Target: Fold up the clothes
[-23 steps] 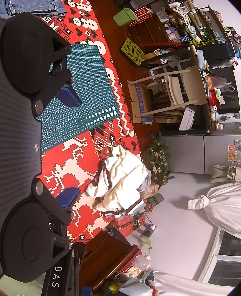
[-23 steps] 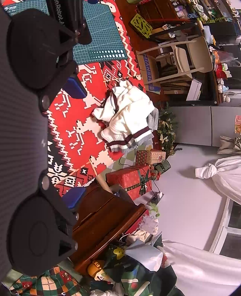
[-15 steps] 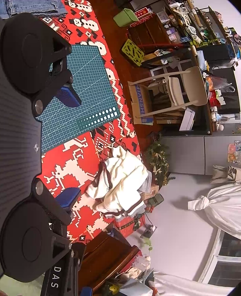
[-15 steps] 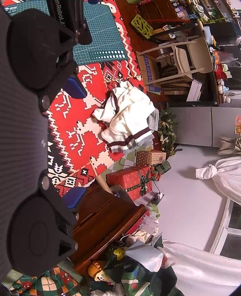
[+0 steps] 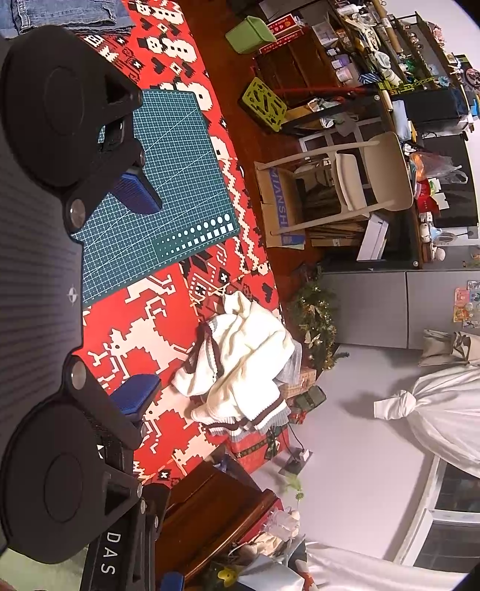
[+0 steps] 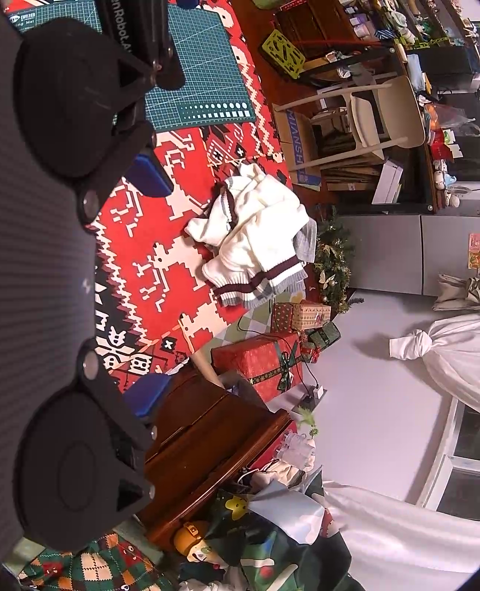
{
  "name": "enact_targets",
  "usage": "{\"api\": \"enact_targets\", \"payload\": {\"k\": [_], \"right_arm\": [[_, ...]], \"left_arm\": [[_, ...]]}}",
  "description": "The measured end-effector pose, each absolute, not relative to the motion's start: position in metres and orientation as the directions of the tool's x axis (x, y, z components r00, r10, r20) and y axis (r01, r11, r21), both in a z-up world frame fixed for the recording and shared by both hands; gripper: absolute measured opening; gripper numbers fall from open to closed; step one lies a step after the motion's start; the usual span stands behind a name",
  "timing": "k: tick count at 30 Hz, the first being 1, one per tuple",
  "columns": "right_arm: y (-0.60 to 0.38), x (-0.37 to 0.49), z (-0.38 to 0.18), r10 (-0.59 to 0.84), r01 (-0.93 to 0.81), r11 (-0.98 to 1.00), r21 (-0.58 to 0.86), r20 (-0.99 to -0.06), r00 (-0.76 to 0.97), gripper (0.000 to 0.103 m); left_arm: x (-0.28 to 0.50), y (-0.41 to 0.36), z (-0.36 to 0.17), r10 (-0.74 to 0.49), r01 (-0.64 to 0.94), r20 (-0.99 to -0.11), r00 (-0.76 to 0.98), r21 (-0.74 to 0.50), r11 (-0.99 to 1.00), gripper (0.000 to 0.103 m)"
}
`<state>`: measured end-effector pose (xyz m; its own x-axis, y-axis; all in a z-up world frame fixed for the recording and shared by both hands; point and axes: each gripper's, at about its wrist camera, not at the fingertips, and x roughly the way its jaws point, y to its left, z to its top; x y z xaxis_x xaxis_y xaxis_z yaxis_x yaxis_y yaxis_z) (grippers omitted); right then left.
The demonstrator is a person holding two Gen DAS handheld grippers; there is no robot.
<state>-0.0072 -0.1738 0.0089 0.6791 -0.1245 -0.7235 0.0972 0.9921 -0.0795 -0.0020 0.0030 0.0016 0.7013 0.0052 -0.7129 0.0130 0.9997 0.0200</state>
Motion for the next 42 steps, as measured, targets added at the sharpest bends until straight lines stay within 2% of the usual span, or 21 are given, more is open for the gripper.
{"api": "enact_targets", "payload": {"k": [34, 42], "right_arm": [[-0.165, -0.007, 0.004, -0.12, 0.064, 0.992, -0.104, -0.735, 0.668, 0.102], [-0.172, -0.003, 0.002, -0.1, 0.083, 0.995, -0.059, -0.738, 0.667, 0.102]], "left_arm": [[-0.004, 0.011, -0.004, -0.01, 0.009, -0.711, 0.703, -0.005, 1.0, 0.094], [0.001, 0.01, -0.009, -0.001, -0.002, -0.714, 0.7, -0.003, 1.0, 0.094]]}}
